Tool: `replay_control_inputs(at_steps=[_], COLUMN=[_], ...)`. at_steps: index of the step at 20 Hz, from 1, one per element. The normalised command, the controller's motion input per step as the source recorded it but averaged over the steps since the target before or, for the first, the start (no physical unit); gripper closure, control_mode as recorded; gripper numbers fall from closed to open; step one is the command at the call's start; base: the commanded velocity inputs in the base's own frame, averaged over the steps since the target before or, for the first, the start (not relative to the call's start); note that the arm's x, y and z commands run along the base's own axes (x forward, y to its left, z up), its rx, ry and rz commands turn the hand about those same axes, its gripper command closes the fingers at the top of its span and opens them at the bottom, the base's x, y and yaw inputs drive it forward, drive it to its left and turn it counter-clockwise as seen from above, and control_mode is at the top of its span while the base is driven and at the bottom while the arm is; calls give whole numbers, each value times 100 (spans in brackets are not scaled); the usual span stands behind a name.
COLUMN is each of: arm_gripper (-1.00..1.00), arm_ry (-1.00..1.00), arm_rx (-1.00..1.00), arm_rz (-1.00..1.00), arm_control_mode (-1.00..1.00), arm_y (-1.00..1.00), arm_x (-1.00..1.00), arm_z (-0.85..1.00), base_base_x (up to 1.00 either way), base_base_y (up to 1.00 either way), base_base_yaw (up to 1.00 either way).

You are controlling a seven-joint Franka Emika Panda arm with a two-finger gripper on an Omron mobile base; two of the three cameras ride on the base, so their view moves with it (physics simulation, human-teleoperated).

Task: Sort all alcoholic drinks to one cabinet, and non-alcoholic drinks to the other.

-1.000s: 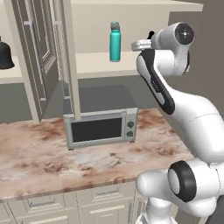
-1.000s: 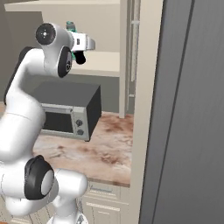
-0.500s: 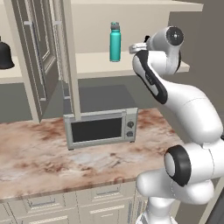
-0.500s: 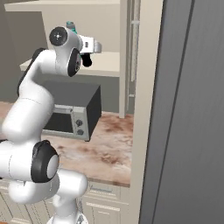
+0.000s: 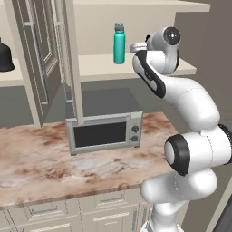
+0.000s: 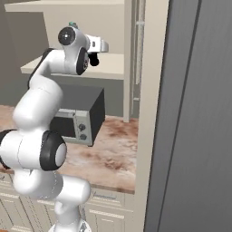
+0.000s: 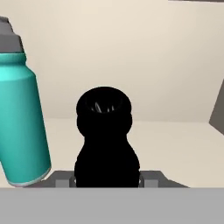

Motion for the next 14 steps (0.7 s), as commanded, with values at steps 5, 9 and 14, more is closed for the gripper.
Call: replay_control_inputs(at_steps=[5, 9, 14], arm_gripper=[100, 100, 100], arm_ry=[2, 2, 4], arm_rx=[0, 0, 0], arm_rz=[-1, 0, 0], arm_control_mode=[-100, -100, -100], arm_y=[0, 0, 0], arm_x=[53, 35, 14], arm_z=[-21, -36, -45], base_base_x=[0, 0, 0], base_base_y=[0, 0, 0], base_base_yaw=[0, 0, 0])
